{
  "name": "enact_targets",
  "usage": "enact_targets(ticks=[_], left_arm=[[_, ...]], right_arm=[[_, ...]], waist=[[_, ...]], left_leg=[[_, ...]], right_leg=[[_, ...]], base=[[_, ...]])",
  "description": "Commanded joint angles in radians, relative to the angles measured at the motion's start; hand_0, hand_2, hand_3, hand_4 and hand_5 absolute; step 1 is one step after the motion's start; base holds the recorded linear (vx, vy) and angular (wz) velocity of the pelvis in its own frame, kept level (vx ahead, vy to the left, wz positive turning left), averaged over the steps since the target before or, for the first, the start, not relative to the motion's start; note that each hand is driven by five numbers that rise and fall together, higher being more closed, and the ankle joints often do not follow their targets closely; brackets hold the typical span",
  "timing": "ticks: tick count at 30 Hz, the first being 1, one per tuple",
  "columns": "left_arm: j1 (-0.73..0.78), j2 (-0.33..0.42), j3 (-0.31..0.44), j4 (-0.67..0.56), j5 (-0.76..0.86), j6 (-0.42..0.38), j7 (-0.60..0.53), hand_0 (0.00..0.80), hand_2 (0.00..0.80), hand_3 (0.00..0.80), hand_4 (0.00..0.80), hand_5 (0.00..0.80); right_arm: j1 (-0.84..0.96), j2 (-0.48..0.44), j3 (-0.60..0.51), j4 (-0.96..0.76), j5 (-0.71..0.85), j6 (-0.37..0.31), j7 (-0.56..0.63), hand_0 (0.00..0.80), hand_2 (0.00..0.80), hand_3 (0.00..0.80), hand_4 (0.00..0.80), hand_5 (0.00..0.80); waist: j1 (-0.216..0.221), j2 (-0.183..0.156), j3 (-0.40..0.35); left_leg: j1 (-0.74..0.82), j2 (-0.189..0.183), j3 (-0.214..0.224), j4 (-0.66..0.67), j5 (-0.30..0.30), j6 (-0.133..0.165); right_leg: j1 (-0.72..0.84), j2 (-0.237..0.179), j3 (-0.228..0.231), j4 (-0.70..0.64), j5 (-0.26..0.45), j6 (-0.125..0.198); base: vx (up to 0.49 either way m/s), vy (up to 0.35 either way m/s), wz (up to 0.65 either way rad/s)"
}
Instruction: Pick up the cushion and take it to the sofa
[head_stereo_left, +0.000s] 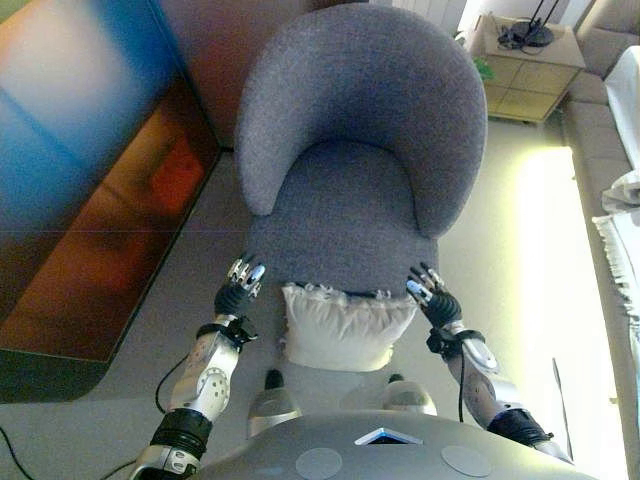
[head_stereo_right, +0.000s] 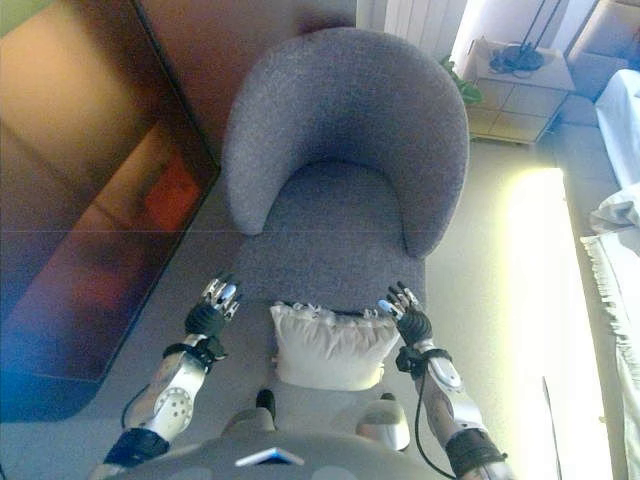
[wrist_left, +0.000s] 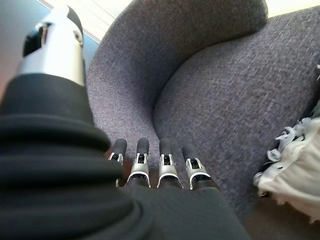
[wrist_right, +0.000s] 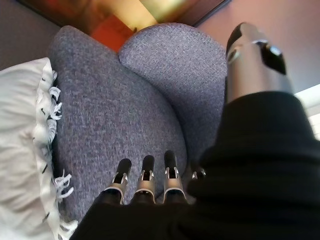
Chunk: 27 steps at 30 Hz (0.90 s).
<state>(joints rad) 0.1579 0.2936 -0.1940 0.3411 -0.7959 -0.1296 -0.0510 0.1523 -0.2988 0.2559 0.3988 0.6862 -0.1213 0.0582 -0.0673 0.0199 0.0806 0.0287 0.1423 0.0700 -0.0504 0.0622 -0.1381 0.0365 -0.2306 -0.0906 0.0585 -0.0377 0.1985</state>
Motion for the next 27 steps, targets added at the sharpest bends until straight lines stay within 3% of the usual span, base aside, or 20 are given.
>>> enact_targets(ticks=[1, 3, 6, 11, 14, 18, 27], left_arm=[[-0.056, 0.064, 0.009, -0.033, 0.058, -0.040, -0.009, 0.000, 0.000, 0.000, 0.000, 0.000], [-0.064, 0.069, 0.004, -0.032, 0.039, -0.039, -0.022, 0.000, 0.000, 0.000, 0.000, 0.000], [-0.053, 0.056, 0.019, -0.076, -0.107, 0.031, -0.138, 0.000, 0.000, 0.000, 0.000, 0.000], [-0.002, -0.025, 0.009, -0.094, -0.492, 0.240, -0.524, 0.000, 0.000, 0.000, 0.000, 0.000], [0.002, -0.060, 0.005, -0.075, -0.623, 0.331, -0.652, 0.000, 0.000, 0.000, 0.000, 0.000], [0.020, -0.099, 0.013, -0.081, -0.697, 0.413, -0.740, 0.000, 0.000, 0.000, 0.000, 0.000], [0.050, -0.120, 0.034, -0.126, -0.745, 0.442, -0.713, 0.000, 0.000, 0.000, 0.000, 0.000]], right_arm=[[-0.057, 0.024, 0.003, -0.061, -0.071, -0.053, -0.035, 0.000, 0.000, 0.000, 0.000, 0.000], [-0.072, 0.022, 0.007, -0.062, -0.056, -0.052, -0.025, 0.000, 0.000, 0.000, 0.000, 0.000], [-0.075, 0.040, -0.016, -0.118, 0.157, -0.001, 0.089, 0.000, 0.000, 0.000, 0.000, 0.000], [-0.066, 0.105, -0.031, -0.163, 0.566, 0.120, 0.430, 0.000, 0.000, 0.000, 0.000, 0.000], [-0.070, 0.140, -0.035, -0.157, 0.737, 0.207, 0.579, 0.000, 0.000, 0.000, 0.000, 0.000], [-0.060, 0.170, -0.043, -0.182, 0.821, 0.270, 0.662, 0.000, 0.000, 0.000, 0.000, 0.000], [-0.005, 0.158, -0.032, -0.200, 0.779, 0.272, 0.687, 0.000, 0.000, 0.000, 0.000, 0.000]], waist=[[-0.004, -0.035, 0.000], [0.004, -0.036, -0.002], [0.015, -0.040, 0.006], [0.032, -0.041, 0.005], [0.037, -0.040, -0.005], [0.035, -0.039, -0.024], [0.027, -0.038, -0.046]], left_leg=[[0.005, 0.015, 0.041, 0.050, -0.054, 0.036], [0.010, 0.013, 0.042, 0.035, -0.051, 0.040], [0.005, 0.015, 0.040, 0.037, -0.050, 0.045], [0.002, 0.031, 0.048, 0.040, -0.049, 0.043], [0.006, 0.040, 0.056, 0.036, -0.047, 0.037], [0.013, 0.048, 0.067, 0.030, -0.047, 0.031], [0.028, 0.046, 0.069, 0.016, -0.046, 0.028]], right_leg=[[-0.038, -0.047, -0.031, 0.010, 0.084, 0.006], [-0.030, -0.046, -0.037, 0.000, 0.084, 0.009], [-0.024, -0.039, -0.036, -0.004, 0.080, 0.007], [-0.005, -0.025, -0.026, -0.024, 0.070, 0.002], [0.007, -0.020, -0.027, -0.040, 0.070, 0.003], [0.011, -0.011, -0.018, -0.056, 0.071, 0.001], [0.018, 0.007, 0.002, -0.073, 0.070, -0.008]], base=[[0.043, 0.038, -0.08], [0.014, 0.008, -0.03], [-0.012, -0.023, 0.03], [0.002, -0.037, 0.00], [0.022, -0.030, -0.04], [0.021, -0.019, -0.02], [0.004, -0.002, -0.05]])
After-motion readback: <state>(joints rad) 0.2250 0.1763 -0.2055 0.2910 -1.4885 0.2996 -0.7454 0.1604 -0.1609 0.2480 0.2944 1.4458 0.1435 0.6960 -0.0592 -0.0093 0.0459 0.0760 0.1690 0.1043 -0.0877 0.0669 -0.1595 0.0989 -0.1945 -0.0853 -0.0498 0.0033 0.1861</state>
